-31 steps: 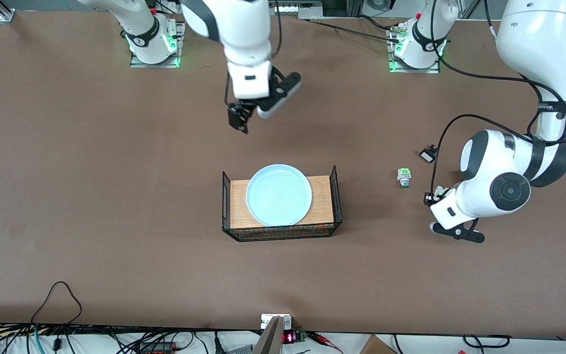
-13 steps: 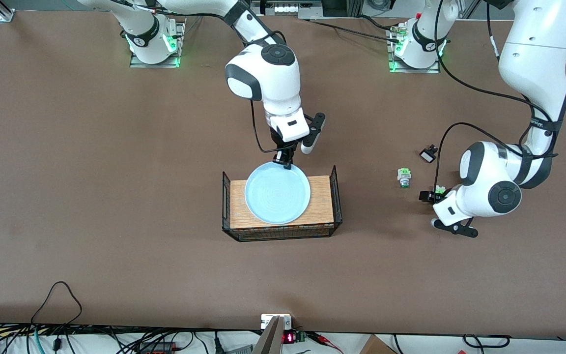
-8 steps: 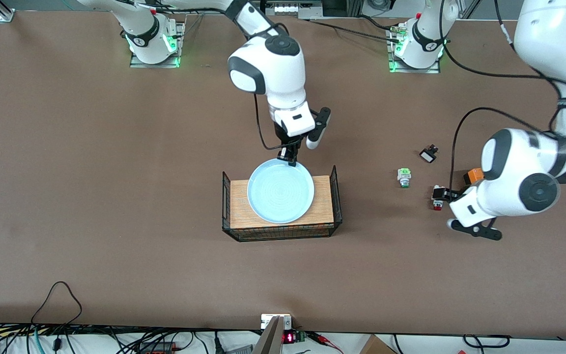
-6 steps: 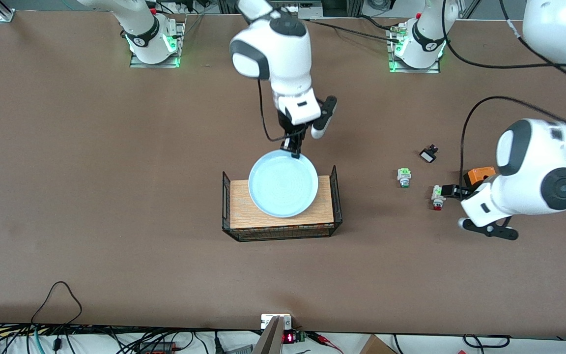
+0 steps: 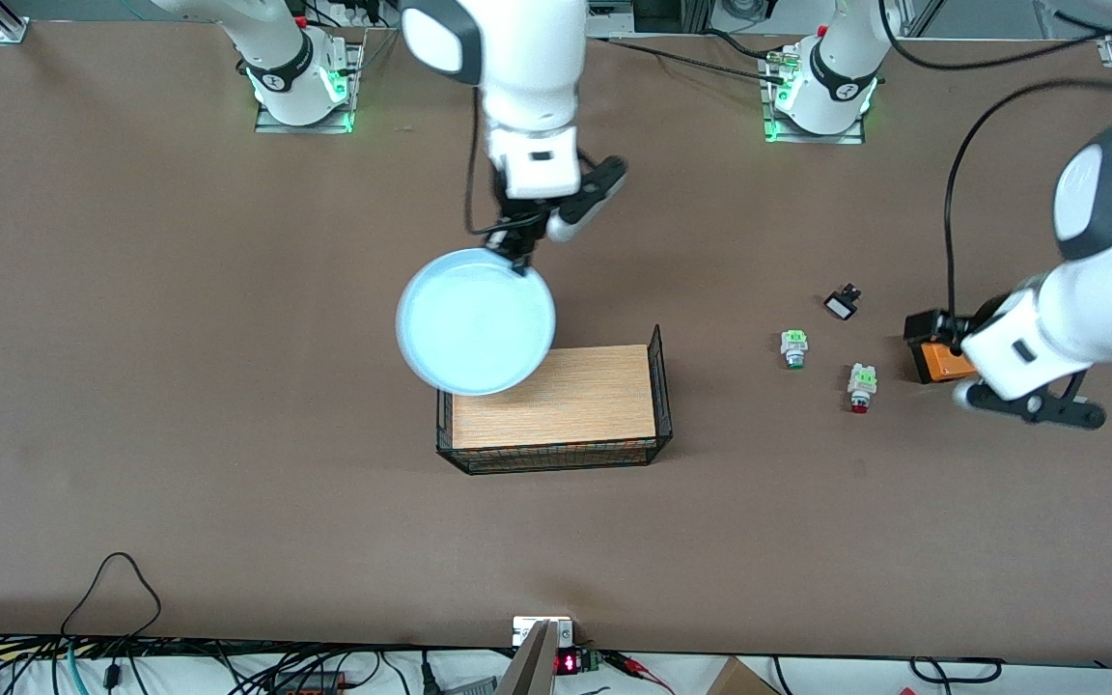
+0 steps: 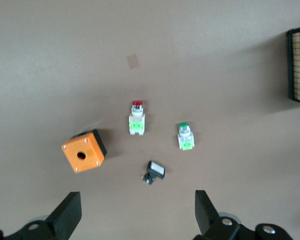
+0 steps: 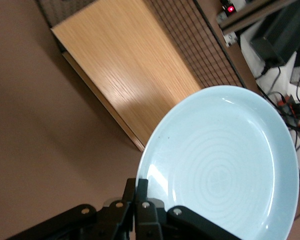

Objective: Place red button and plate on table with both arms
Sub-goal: 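Grip the plate rim with the right gripper while the left gripper releases, then carry the blue plate off the tray and lower it onto the table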

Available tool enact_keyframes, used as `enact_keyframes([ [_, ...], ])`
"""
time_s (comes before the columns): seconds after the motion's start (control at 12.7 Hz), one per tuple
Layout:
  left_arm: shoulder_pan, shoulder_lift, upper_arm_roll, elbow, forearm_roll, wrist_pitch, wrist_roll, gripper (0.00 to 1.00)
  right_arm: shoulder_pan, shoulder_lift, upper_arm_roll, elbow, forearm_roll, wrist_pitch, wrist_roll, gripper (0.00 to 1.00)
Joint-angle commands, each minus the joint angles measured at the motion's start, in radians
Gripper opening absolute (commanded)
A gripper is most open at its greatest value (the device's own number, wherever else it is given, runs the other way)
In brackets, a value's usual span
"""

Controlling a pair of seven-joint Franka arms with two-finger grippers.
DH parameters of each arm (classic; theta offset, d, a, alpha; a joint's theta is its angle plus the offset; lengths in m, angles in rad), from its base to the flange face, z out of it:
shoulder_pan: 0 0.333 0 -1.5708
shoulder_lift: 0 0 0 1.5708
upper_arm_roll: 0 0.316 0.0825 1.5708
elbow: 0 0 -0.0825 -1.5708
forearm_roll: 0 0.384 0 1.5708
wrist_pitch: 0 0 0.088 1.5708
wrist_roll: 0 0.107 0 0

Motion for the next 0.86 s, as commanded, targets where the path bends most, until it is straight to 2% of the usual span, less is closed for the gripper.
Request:
enact_keyframes([
  [0.0,-0.002,-0.09,0.015,-0.037,-0.028,-0.034,-0.004,1.0,-0.042,-0.011,-0.086,-0.018,-0.002,-0.066,0.015,0.0],
  [0.08,0.001,-0.109,0.025,-0.063,-0.056,-0.028,0.001,1.0,-0.046,-0.011,-0.123,-0.039,-0.001,-0.064,0.024,0.0],
  [0.16,-0.007,-0.153,0.081,-0.104,-0.114,-0.001,0.01,1.0,-0.055,-0.011,-0.16,-0.071,0.002,-0.054,0.047,0.0],
  [0.24,-0.04,-0.225,0.141,-0.206,-0.158,0.079,0.01,1.0,-0.08,-0.011,-0.176,-0.1,0.004,-0.031,0.058,0.0],
  [0.31,-0.062,-0.306,0.169,-0.324,-0.163,0.169,0.01,1.0,-0.109,-0.013,-0.176,-0.151,0.005,-0.003,0.075,0.0],
  [0.39,-0.079,-0.368,0.179,-0.423,-0.16,0.253,0.011,1.0,-0.141,-0.025,-0.176,-0.217,0.007,0.052,0.116,0.0],
  [0.47,-0.082,-0.411,0.181,-0.483,-0.156,0.291,0.011,1.0,-0.172,-0.037,-0.176,-0.281,0.007,0.107,0.148,0.0],
  [0.79,-0.081,-0.402,0.163,-0.477,-0.134,0.276,0.01,1.0,-0.256,-0.054,-0.176,-0.543,0.015,0.378,0.315,0.0],
])
